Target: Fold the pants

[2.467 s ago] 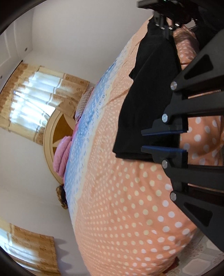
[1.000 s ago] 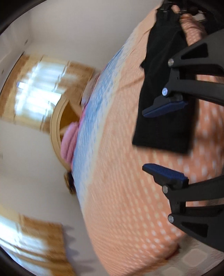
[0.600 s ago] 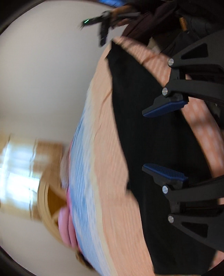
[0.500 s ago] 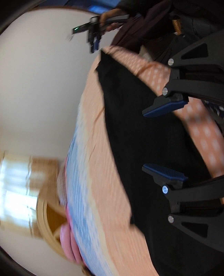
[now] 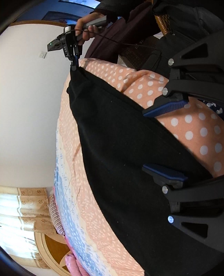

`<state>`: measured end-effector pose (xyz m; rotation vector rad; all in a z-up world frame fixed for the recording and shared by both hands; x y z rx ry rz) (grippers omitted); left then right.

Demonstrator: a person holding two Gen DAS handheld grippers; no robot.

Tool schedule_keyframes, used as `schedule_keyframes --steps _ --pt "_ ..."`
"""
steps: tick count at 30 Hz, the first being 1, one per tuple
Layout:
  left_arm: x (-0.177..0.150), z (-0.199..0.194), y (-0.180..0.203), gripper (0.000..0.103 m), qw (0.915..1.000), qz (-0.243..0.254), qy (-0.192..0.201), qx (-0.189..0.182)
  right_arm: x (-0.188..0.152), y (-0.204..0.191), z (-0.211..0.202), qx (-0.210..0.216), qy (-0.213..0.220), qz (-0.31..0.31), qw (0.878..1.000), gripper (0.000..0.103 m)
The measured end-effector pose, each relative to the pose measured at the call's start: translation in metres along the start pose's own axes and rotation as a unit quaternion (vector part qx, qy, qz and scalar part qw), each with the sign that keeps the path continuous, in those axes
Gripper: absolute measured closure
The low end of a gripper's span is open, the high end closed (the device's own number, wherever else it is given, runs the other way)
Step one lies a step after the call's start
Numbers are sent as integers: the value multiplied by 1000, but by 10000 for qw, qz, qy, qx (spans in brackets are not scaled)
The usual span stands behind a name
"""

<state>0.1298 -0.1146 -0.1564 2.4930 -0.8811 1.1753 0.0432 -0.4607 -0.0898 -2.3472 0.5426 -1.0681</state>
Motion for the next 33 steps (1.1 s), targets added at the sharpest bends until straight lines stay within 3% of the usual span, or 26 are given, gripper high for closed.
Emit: schedule_keyframes --steps 4,9,11,12,13,18,23,26,28,30,31,33 --pt "-3 0 -3 44 9999 -94 -2 -121 -6 -9 -15 -110 99 -459 9988 93" --pt "-3 3 -2 44 9994 -193 -12 -276 -16 22 -7 -387 -99 -416 9983 92" --pt "-3 4 -2 44 9993 -191 -55 -327 -16 25 -13 -414 48 -418 9983 73" --pt "-2 4 -2 44 9992 -185 -61 -341 -14 25 -18 -549 182 -487 9971 55" --pt "-3 4 -3 44 9991 -182 -64 -368 -11 22 -25 -586 319 -569 9961 52" --pt "-3 5 -5 44 9984 -287 -49 -491 17 13 -39 -467 634 -699 9944 52" --pt "-3 7 -3 44 9986 -277 -34 -455 46 19 -10 -162 279 -366 9988 53" --pt "-3 7 -3 44 9986 -273 -33 -456 53 28 18 56 -179 17 9998 58" --pt "-3 7 -3 44 9986 -278 -28 -457 53 30 34 137 -481 147 9986 85" --pt "-4 7 -3 44 9986 -272 -14 -461 51 23 42 202 -673 -15 9975 94" --pt "-4 8 -3 44 9986 -272 -8 -462 52 19 43 142 -654 -98 9977 100" --pt "-4 8 -4 44 9986 -262 2 -466 56 7 38 20 -481 -395 9981 100"
Point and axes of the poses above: each gripper's, at about its wrist camera, not at the fingertips, and z roughly the way its jaws point, y to its right, x to its top, the point moved 4 cm from there along z, roughly the way its jaws point, and after that the axes turned 13 degrees about x, right-handed, at the moved point
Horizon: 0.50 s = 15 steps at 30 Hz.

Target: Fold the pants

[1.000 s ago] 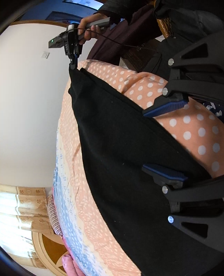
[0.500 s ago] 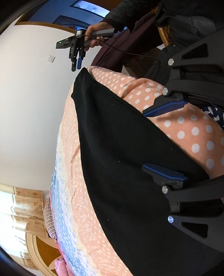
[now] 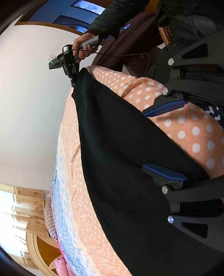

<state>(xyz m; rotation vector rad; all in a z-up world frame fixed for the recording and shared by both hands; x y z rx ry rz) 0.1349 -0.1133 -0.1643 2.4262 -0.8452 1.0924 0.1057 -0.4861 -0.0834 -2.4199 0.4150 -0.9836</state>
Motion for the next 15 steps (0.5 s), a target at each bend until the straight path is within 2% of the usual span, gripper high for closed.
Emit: schedule_keyframes --steps 3,6,10,11,13,15 --pt "-1 0 0 44 10000 19 -1 -1 11 -16 -13 -121 450 -387 9982 101" --pt "-1 0 0 42 10000 43 -8 -3 17 -19 -8 -363 628 -600 9956 101" --pt "-1 0 2 42 10000 90 -12 32 11 -2 14 -721 388 -610 9948 99" --pt "-1 0 2 42 10000 87 -11 34 9 3 16 -791 340 -579 9946 95" --pt "-1 0 2 42 10000 88 -8 31 5 15 10 -960 445 -500 9931 58" --pt "-1 0 2 42 10000 87 -1 15 1 21 -6 -831 604 -374 9940 57"
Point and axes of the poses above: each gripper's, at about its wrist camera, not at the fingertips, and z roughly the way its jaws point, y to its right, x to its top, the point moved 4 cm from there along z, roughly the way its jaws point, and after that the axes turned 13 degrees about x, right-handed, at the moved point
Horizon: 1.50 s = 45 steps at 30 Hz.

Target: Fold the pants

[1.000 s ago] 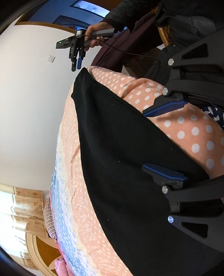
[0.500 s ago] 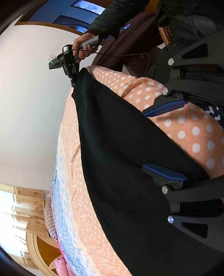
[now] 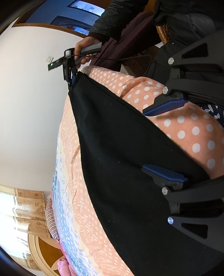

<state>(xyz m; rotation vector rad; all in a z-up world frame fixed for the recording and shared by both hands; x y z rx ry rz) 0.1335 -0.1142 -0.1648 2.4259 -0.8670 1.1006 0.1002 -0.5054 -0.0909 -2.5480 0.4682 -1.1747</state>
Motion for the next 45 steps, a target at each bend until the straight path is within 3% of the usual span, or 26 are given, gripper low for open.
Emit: schedule_keyframes --steps 4,7,9,10,13,15,17,20,22,26,30,40,43,44,45 --pt "0 0 -1 40 10000 -31 24 -40 -12 3 -31 243 79 84 9996 57" --pt "0 -1 1 38 10000 -20 41 -31 -29 -3 -36 287 -181 -48 9994 61" --pt "0 -1 2 37 10000 0 45 -23 -42 -5 -31 -210 -392 -371 9983 79" --pt "0 -1 2 37 10000 9 42 -25 -46 -4 -28 -472 -429 -566 9964 79" --pt "0 -4 2 37 10000 9 11 -7 -45 -10 -39 -747 -220 -683 9946 79" --pt "0 -7 2 37 10000 -6 -2 41 -44 -28 -50 -569 44 -895 9944 79" --pt "-1 -10 1 37 10000 -46 2 87 -49 -54 -52 -256 -10 -1269 9916 79" --pt "-3 -11 -1 37 9998 -130 33 121 -72 -104 -38 271 -397 -2101 9765 79" --pt "-3 -10 -2 37 9997 -191 47 130 -98 -138 -18 498 -745 -2773 9566 79" --pt "-3 -9 -2 37 9996 -232 48 132 -140 -176 9 562 -1138 -3607 9240 79" --pt "-2 -8 -4 37 9995 -289 56 79 -165 -197 22 582 -1228 -4056 9039 79" --pt "-3 -9 -7 37 9994 -346 63 47 -172 -207 39 658 -1327 -4463 8826 79" --pt "-3 -9 -7 37 9994 -352 60 43 -169 -208 41 661 -1261 -4382 8875 80" --pt "-3 -9 -7 37 9993 -358 57 41 -166 -210 44 674 -1250 -4329 8902 85" --pt "-3 -9 -7 37 9993 -366 55 35 -164 -210 43 709 -1255 -4279 8923 98"
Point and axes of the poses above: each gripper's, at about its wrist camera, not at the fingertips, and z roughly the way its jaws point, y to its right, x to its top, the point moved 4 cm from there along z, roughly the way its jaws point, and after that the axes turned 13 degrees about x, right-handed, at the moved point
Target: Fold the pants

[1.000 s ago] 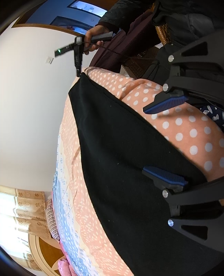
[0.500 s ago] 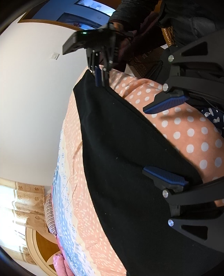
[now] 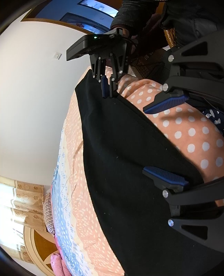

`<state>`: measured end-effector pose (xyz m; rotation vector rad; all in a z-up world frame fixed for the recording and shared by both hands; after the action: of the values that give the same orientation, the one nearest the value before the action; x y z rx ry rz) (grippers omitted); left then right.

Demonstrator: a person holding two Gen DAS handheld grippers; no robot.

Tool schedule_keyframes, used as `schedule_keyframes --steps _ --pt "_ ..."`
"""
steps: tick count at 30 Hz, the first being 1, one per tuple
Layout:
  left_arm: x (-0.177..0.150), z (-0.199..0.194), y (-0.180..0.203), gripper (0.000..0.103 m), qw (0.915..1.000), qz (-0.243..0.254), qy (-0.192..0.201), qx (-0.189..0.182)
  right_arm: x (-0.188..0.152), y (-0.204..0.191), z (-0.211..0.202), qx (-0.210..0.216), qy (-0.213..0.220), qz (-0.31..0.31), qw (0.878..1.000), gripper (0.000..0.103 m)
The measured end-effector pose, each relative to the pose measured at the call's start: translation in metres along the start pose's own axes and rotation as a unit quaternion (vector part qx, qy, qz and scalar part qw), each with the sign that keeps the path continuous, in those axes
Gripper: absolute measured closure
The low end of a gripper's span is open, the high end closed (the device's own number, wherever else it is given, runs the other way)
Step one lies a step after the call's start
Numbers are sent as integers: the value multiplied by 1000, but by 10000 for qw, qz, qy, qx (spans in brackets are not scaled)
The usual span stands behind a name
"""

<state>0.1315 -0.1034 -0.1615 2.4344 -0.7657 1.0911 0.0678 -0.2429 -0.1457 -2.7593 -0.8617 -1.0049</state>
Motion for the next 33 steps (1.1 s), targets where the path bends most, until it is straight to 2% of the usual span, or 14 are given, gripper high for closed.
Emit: schedule_keyframes --steps 7,13,15,16,17,18,19,21,24,27,29,33 --pt "-1 -5 -4 37 9999 -103 6 0 -6 -14 -16 8 56 -112 9999 100" --pt "0 -5 -2 37 10000 -56 -36 27 -15 -16 -4 -28 -71 -91 9999 99" --pt "2 -7 -2 37 10000 -54 -11 22 -13 -14 -8 -8 -20 -45 10000 95" --pt "3 -7 -1 37 10000 -44 10 20 -13 -11 -11 -10 -17 35 10000 85" --pt "5 -8 0 35 10000 -34 27 21 -13 -7 -16 -56 43 115 9999 70" --pt "6 -7 -1 29 10000 -29 50 37 -14 -1 -23 -94 155 226 9996 66" --pt "6 -7 -1 27 9999 -33 74 66 -16 8 -31 -84 261 409 9988 65" --pt "7 -6 -2 27 9999 -80 80 58 -22 31 -46 -118 451 881 9950 65" --pt "6 -3 -4 27 9999 -88 55 77 -36 76 -70 -486 793 1659 9817 65" --pt "4 1 -4 27 9998 -58 -24 170 -55 119 -80 -848 780 2382 9644 65" --pt "2 2 -3 27 9996 20 -63 262 -66 140 -74 -1040 574 2631 9574 65" --pt "2 1 -1 27 9992 138 -84 367 -63 147 -72 -1055 552 2632 9574 65"
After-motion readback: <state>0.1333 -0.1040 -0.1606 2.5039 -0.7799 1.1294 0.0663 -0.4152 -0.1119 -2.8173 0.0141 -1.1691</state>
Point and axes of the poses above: each gripper's, at about its wrist camera, not at the fingertips, and z roughly the way its jaws point, y to its right, x to its top, the point moved 4 cm from there along z, roughly the way its jaws point, and after that the axes turned 13 degrees about x, right-handed, at the moved point
